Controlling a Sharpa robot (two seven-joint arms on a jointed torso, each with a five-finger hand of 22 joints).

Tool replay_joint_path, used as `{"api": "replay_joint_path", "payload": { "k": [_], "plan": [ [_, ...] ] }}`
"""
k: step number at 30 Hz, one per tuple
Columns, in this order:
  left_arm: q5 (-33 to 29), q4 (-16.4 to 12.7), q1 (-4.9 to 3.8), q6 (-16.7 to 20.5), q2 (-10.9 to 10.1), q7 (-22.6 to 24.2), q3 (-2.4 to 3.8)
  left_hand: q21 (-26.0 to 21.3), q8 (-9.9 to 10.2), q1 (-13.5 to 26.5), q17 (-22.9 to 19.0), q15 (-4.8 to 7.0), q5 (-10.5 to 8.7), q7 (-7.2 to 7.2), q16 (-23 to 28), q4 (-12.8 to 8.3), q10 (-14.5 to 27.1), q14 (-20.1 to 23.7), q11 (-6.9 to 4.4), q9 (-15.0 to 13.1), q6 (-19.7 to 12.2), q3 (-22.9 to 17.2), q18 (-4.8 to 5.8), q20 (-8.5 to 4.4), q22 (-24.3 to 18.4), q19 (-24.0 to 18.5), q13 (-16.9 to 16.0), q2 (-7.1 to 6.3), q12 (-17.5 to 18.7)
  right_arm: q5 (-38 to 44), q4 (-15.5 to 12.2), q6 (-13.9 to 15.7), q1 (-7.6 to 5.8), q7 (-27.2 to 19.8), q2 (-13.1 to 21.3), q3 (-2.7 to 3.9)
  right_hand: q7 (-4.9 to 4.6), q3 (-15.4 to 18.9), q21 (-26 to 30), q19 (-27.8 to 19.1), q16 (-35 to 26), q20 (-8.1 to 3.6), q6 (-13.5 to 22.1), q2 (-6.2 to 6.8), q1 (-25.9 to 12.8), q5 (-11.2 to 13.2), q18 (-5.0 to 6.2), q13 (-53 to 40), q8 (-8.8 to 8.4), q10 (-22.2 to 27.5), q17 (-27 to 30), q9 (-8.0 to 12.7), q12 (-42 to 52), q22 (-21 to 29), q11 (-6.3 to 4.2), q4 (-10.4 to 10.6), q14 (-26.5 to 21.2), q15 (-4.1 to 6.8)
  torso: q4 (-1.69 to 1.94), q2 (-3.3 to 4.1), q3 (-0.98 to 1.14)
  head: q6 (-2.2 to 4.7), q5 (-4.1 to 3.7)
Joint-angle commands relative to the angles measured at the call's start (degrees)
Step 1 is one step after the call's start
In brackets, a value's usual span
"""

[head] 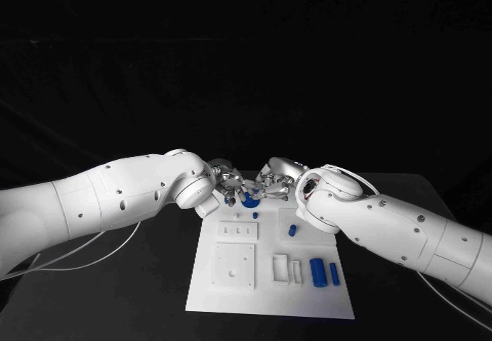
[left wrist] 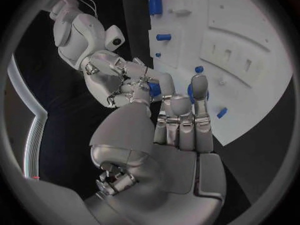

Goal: Assemble the parts on the task board

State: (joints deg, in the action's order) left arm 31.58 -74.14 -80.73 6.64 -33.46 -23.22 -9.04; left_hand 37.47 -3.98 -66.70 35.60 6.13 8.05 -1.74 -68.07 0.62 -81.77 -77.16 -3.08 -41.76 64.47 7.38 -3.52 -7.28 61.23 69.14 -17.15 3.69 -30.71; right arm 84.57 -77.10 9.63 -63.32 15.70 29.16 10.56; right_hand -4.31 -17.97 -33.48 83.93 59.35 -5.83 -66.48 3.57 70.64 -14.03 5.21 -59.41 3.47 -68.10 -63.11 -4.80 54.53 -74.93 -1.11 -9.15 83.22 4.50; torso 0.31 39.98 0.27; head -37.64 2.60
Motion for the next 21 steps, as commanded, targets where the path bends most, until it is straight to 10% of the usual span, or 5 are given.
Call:
{"api": "replay_joint_path", "payload": {
  "k": [1, 10, 21],
  "plan": [
    [0.52, 0.04, 0.04, -1.36, 0.20, -0.31, 0.01, -0.41, 0.31, 0.27, 0.17, 0.09, 1.78, 0.07, -0.26, 0.25, 0.11, 0.27, -0.03, 0.02, -0.15, -0.05, 0.92, 0.00, 0.27, 0.48, -0.04, 0.29, 0.26, 0.76, -0.10, -1.22, -0.01, 0.16, -0.15, 0.01, 0.05, -0.04, -0.23, 3.00, 0.01, -0.29, -0.01, 0.70, 0.05, -0.16, -0.39, -0.01, 0.15, -0.35, -0.07, -0.10, 0.13, -2.37, -0.17, 0.23, 0.16, 0.44, 0.03, 0.00, 0.00, -0.07, 0.03],
    [-0.80, 0.19, 0.04, -1.23, 0.28, 0.10, 0.01, -0.99, 0.33, -1.75, 0.06, 0.19, 6.83, 0.36, -0.16, -0.47, 0.20, 0.32, -0.16, 0.46, -0.28, -1.41, 1.02, -0.09, 0.93, 0.65, 0.02, 3.02, 0.41, 0.82, 0.04, -1.81, -0.01, 0.30, -0.28, -0.12, 0.05, -0.04, -0.23, 3.00, 0.01, -0.29, -0.01, 0.70, 0.05, -0.16, -0.39, -0.01, 0.15, -0.35, -0.07, -0.10, 0.13, -2.37, -0.17, 0.23, 0.16, 0.44, -0.02, 0.00, 0.00, -0.23, 0.20],
    [-1.78, 0.56, 0.03, -2.01, 0.26, 0.17, 0.01, -2.11, 0.30, -3.90, 0.19, 0.27, 14.55, 0.47, -0.18, -6.58, 0.13, 0.34, -0.23, 0.63, -0.97, -5.21, 1.13, -0.21, 2.58, 0.95, 0.28, 5.77, 0.93, 0.83, 0.10, -1.83, -0.01, 0.38, -0.29, -0.22, 0.05, -0.04, -0.23, 3.00, 0.01, -0.29, -0.01, 0.70, 0.05, -0.16, -0.39, -0.01, 0.15, -0.35, -0.07, -0.10, 0.13, -2.37, -0.17, 0.23, 0.16, 0.44, 0.00, -0.03, 0.04, -0.33, 0.18]
  ]
}}
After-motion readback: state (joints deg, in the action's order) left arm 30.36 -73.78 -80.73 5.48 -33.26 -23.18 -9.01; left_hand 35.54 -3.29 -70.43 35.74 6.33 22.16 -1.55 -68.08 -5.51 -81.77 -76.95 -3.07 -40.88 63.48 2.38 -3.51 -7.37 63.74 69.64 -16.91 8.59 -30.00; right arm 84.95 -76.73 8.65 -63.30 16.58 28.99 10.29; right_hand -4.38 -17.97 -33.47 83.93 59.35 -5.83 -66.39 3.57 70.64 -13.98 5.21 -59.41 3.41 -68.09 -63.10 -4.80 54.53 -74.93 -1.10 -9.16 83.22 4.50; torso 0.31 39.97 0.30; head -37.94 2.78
